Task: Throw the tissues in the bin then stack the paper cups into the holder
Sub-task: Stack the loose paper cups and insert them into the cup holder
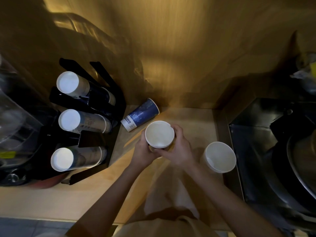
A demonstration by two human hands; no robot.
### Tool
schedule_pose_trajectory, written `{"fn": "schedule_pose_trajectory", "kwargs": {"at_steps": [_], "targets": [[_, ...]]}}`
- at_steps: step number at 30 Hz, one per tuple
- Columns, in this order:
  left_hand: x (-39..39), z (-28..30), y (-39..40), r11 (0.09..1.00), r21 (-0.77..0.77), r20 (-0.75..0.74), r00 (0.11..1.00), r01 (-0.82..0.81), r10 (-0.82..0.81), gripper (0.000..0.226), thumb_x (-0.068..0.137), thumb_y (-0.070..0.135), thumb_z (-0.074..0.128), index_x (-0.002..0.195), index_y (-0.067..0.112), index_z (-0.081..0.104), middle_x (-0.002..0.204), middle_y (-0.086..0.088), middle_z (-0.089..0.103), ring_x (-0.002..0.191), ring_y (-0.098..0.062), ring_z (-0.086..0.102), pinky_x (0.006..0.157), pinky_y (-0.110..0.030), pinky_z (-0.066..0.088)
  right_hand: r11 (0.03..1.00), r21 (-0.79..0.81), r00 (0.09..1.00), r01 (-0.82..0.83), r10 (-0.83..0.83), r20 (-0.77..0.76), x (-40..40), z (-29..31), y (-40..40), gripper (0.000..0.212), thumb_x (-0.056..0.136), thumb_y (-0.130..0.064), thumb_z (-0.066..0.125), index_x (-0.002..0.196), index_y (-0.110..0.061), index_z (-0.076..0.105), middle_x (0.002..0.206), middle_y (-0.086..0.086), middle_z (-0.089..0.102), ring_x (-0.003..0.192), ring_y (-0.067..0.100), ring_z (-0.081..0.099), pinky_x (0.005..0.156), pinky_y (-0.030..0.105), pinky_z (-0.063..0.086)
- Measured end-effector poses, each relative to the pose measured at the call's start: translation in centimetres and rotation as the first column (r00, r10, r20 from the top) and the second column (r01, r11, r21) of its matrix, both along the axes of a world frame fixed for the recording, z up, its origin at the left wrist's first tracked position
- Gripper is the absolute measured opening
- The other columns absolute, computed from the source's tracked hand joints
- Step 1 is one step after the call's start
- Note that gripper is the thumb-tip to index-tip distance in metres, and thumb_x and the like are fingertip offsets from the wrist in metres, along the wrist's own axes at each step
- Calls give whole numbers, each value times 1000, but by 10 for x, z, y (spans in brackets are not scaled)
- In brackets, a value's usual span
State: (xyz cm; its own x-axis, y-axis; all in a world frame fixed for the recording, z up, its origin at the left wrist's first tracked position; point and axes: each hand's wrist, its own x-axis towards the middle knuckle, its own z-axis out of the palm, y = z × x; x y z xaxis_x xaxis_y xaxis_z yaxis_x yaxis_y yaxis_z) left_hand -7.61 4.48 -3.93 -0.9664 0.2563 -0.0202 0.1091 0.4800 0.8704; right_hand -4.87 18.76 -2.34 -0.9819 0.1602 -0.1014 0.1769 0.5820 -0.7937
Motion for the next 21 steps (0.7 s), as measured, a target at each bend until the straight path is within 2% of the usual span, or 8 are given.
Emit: {"fn": "schedule_pose_trajectory", "kwargs": {"at_steps": [4, 7, 11, 13, 17, 19, 21], "targets": [[-13, 17, -3, 995, -41, 32, 996, 89, -88, 95, 60, 21, 84, 137, 14, 28, 136, -1, 46, 122, -13, 45, 97, -25, 42, 995, -93, 999, 34, -38, -39, -12, 2, 2, 94, 41, -60, 74, 121, -42, 28, 118, -17, 49, 110, 9, 50, 82, 26, 48], [-27, 31, -4, 979, -161, -21, 991, 127, -132, 82, 68, 21, 78, 136, 15, 33, 131, 4, 48, 119, -10, 46, 94, -18, 39, 984, -150, 993, 91, -100, -58, -20, 0, 8, 93, 42, -58, 78, 119, -42, 28, 112, -21, 42, 106, 3, 44, 76, 16, 40], [-54, 38, -3, 952, -295, -116, 986, 79, -118, 45, 80, 12, 62, 123, 9, 50, 128, -10, 55, 117, -22, 51, 93, -24, 39, 959, -193, 969, 206, -228, -97, -29, -7, 8, 93, 45, -50, 83, 122, -36, 31, 114, -17, 43, 106, 9, 47, 81, 26, 47], [-70, 34, -3, 944, -330, -140, 988, 21, -71, 38, 82, 10, 58, 119, 6, 54, 126, -13, 56, 116, -26, 52, 92, -24, 37, 958, -189, 964, 216, -240, -116, -31, -11, 8, 93, 47, -51, 82, 124, -34, 32, 117, -16, 44, 109, 11, 49, 82, 27, 48], [-100, 11, -8, 893, -450, -89, 996, -30, -12, 47, 84, 17, 59, 126, 3, 45, 134, -18, 46, 123, -32, 45, 101, -34, 34, 978, -133, 971, 163, -183, -156, -35, -16, 7, 92, 50, -54, 81, 125, -37, 31, 122, -16, 45, 111, 5, 47, 81, 16, 43], [-109, -3, -13, 825, -565, -55, 998, -30, -1, 62, 83, 25, 60, 134, 3, 33, 141, -21, 36, 129, -35, 36, 107, -41, 32, 983, -123, 975, 139, -158, -154, -36, -17, 6, 92, 50, -55, 81, 125, -40, 30, 127, -12, 49, 113, 6, 50, 83, 18, 48], [-115, -15, -17, 762, -647, -9, 999, -30, 32, 73, 83, 32, 60, 139, 3, 22, 148, -21, 26, 136, -35, 26, 113, -44, 26, 983, -130, 976, 132, -152, -154, -36, -20, 3, 90, 50, -55, 80, 124, -44, 30, 127, -16, 48, 115, 8, 51, 86, 26, 54]]}}
